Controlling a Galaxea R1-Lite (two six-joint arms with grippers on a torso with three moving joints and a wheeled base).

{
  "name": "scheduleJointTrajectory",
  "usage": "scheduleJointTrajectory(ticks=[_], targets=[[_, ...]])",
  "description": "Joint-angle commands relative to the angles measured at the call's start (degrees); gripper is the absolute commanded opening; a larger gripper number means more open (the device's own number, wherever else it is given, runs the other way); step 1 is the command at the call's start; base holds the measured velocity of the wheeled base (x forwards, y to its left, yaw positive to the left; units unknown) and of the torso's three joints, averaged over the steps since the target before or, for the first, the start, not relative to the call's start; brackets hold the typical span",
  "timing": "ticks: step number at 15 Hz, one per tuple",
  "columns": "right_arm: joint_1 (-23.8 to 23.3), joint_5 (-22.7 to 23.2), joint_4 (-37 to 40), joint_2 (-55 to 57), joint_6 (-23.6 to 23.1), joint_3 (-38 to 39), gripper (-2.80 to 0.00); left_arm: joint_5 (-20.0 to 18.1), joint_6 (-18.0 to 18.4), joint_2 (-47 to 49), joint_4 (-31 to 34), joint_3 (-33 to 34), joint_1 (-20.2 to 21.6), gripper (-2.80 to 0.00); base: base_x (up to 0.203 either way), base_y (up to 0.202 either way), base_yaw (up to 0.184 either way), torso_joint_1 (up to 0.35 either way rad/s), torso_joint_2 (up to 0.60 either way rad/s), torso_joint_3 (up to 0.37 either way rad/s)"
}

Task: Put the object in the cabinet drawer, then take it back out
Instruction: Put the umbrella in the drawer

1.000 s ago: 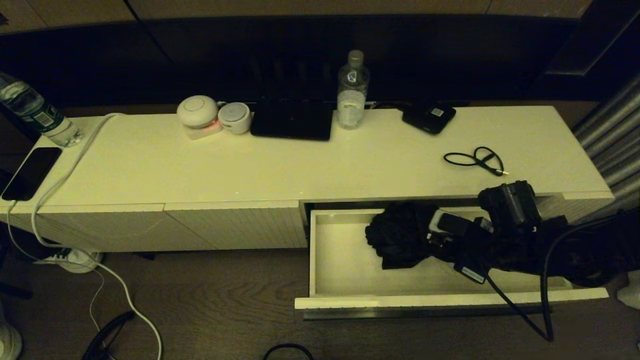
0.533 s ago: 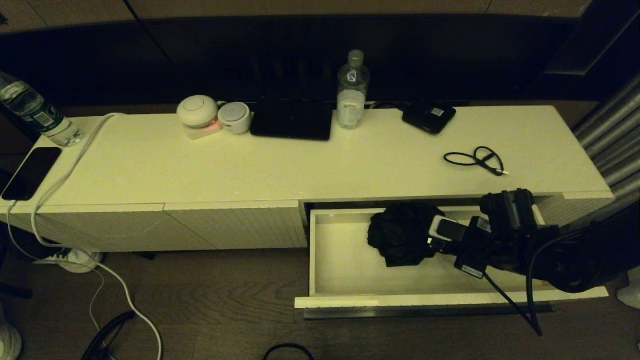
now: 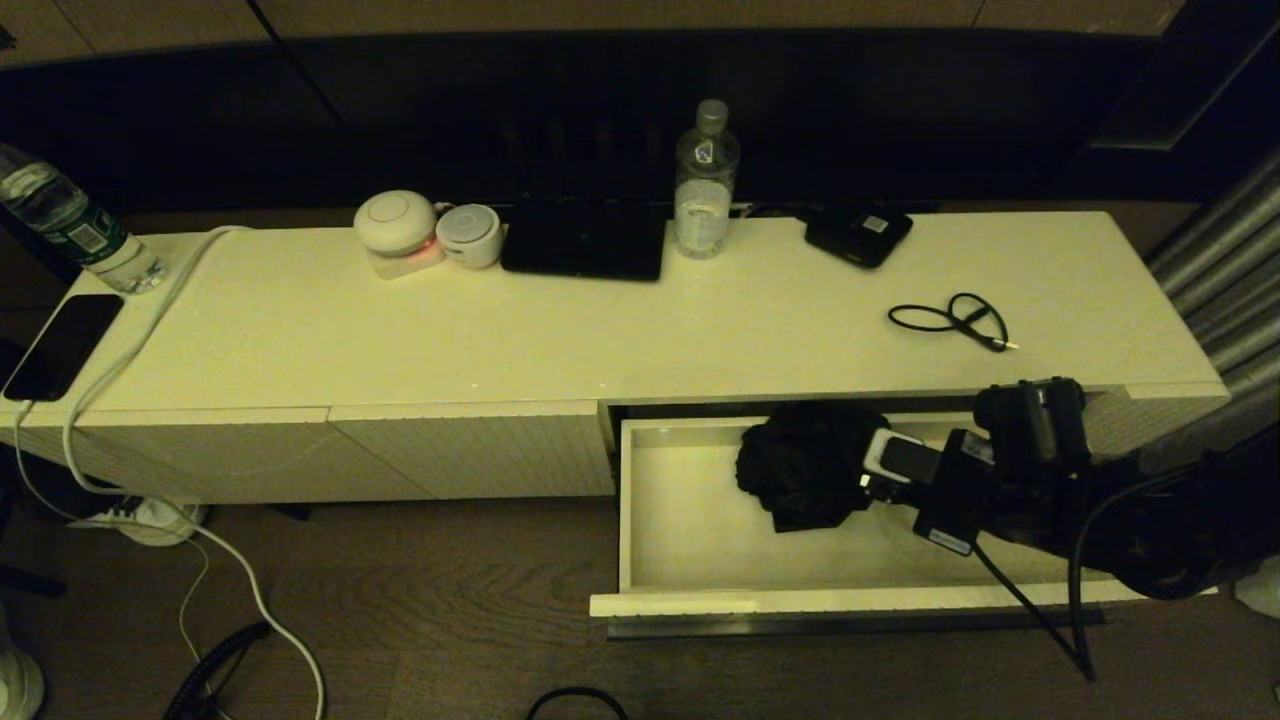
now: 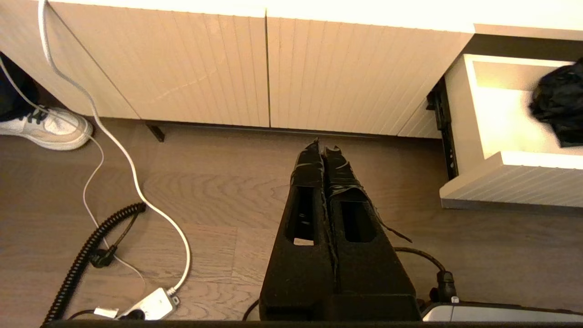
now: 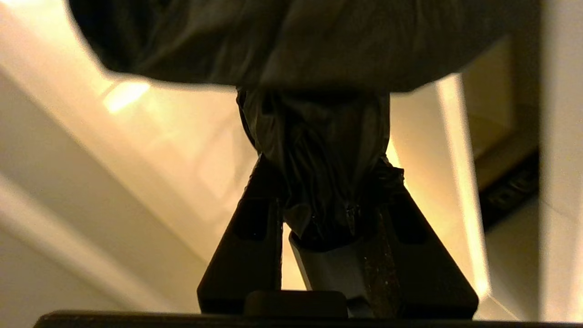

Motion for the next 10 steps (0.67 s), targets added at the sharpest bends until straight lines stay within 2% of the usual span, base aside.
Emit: scheduleJointTrajectory(ticks=[1, 8, 9, 10], targets=[[-0.07, 0.0, -0.21, -5.26, -0.46, 3.24, -2.8, 0.01, -0.04, -0.09, -0.02, 0.0, 0.02, -2.8, 0.0, 0.0, 0.0, 0.0, 0.0, 0.0], [0.49, -0.56, 0.03, -0.54, -0.04, 4.01, -2.8, 0.01, -0.04, -0.09, -0.02, 0.0, 0.02, -2.8, 0.0, 0.0, 0.0, 0.0, 0.0, 0.0], [0.5, -0.58, -0.73, 0.79, -0.03, 3.81, 0.0, 0.01, -0.04, -0.09, -0.02, 0.0, 0.02, -2.8, 0.0, 0.0, 0.0, 0.0, 0.0, 0.0], [0.59, -0.54, -1.91, 1.96, -0.08, 3.69, 0.0, 0.01, -0.04, -0.09, -0.02, 0.0, 0.02, -2.8, 0.0, 0.0, 0.0, 0.0, 0.0, 0.0]])
